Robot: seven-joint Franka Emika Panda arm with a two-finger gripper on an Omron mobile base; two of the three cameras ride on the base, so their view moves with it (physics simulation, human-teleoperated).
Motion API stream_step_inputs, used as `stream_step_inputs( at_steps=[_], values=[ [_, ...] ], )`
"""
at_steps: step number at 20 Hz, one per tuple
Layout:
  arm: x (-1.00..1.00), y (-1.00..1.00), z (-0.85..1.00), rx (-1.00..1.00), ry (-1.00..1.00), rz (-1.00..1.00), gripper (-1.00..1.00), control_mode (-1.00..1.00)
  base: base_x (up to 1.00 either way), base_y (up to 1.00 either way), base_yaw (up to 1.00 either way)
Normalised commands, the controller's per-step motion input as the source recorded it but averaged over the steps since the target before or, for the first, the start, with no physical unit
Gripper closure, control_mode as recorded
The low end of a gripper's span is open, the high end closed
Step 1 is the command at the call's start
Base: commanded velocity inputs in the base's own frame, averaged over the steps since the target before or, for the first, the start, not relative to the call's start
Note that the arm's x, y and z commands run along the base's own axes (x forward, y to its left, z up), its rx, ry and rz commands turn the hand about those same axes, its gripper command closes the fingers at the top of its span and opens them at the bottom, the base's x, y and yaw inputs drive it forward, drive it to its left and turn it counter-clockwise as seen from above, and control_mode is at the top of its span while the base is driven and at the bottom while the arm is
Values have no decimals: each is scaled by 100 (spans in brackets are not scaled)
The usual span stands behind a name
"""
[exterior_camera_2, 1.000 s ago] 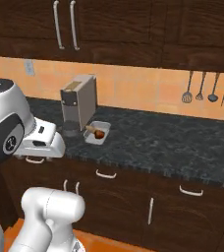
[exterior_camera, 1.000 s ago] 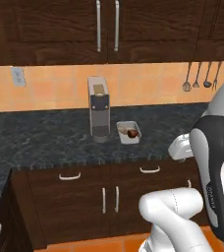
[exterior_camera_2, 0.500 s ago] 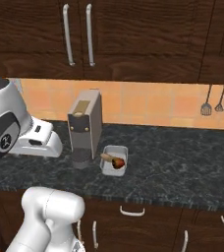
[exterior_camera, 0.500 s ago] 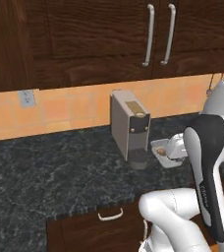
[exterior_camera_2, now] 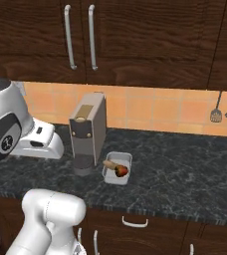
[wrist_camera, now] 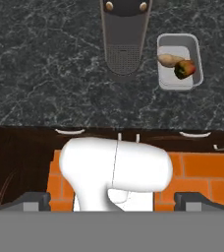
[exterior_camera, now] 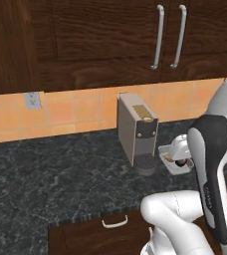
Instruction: Take the meat container that has the chicken drumstick and place it on the second highest rack of the freezer. Then take the vegetable container that has the sweet potato and bell pepper and place it on the highest rack of the freezer.
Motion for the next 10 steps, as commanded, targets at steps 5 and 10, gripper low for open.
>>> stream_step_inputs(
  at_steps=[5,10],
  values=[
    [5,-46,-30,5,1,-13,-100,-100,0,0,0],
    [45,-86,-71,8,4,-58,-100,-100,0,0,0]
  ],
)
